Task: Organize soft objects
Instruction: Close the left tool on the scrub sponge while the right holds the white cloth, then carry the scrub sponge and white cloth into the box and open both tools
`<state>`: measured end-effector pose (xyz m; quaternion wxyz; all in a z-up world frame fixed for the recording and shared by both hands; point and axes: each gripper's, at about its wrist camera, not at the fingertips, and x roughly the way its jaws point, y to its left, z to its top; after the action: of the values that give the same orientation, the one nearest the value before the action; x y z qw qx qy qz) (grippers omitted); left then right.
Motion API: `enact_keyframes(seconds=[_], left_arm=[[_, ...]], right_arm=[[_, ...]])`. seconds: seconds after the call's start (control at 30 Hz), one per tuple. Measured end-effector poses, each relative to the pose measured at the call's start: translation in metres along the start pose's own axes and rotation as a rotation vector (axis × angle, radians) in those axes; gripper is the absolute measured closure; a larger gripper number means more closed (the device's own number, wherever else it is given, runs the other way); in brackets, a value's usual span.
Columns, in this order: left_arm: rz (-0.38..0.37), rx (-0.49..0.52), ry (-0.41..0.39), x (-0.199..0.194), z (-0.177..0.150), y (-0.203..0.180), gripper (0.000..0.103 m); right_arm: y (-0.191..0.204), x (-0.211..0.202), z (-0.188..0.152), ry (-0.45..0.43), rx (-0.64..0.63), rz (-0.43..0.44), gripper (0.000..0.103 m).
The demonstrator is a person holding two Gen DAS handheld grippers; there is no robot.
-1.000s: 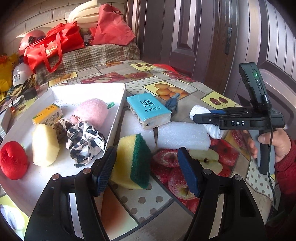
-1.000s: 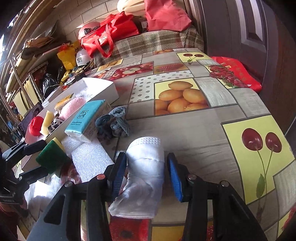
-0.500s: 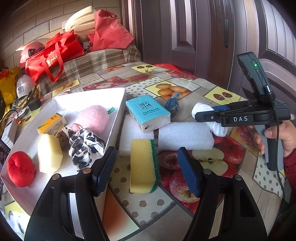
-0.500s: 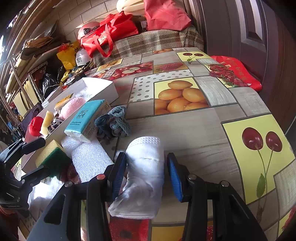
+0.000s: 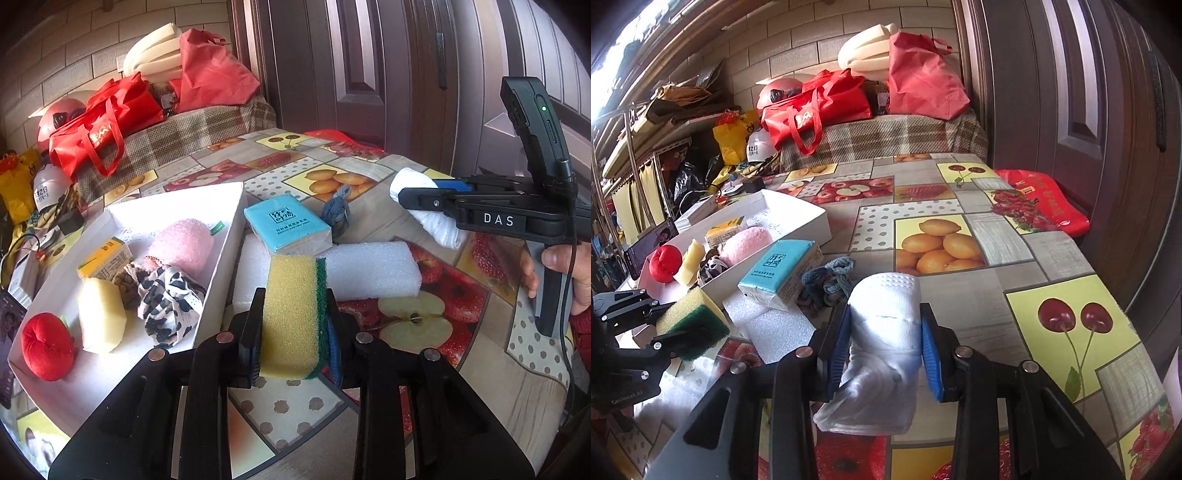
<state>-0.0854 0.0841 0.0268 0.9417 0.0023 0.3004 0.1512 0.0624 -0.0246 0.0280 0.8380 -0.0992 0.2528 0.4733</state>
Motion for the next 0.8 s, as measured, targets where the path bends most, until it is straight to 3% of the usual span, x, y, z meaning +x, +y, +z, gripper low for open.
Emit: enact_keyframes(seconds=[0.13, 0.23, 0.43, 0.8], left_arm=[[0.017, -0.001, -0.142, -0.028, -0.004, 0.001, 0.076], [0.018, -0.026, -0.202, -0.039, -0.005, 0.007, 0.076], [0.023, -0.088, -0.23, -0.043, -0.005, 0.024, 0.076], [0.109, -0.117, -0.266, -0.054, -0.016, 0.057, 0.076]], right_arm=[[0.004, -0.015, 0.003, -0.089, -0.021, -0.044, 0.067], [0.011, -0.029, 0.003, -0.172, -0.045, -0.05, 0.067], [0.037, -0.04, 0.003, -0.26, -0.064, -0.023, 0.067], [0.065, -0.03, 0.005, -0.248, -0.088, 0.028, 0.067]])
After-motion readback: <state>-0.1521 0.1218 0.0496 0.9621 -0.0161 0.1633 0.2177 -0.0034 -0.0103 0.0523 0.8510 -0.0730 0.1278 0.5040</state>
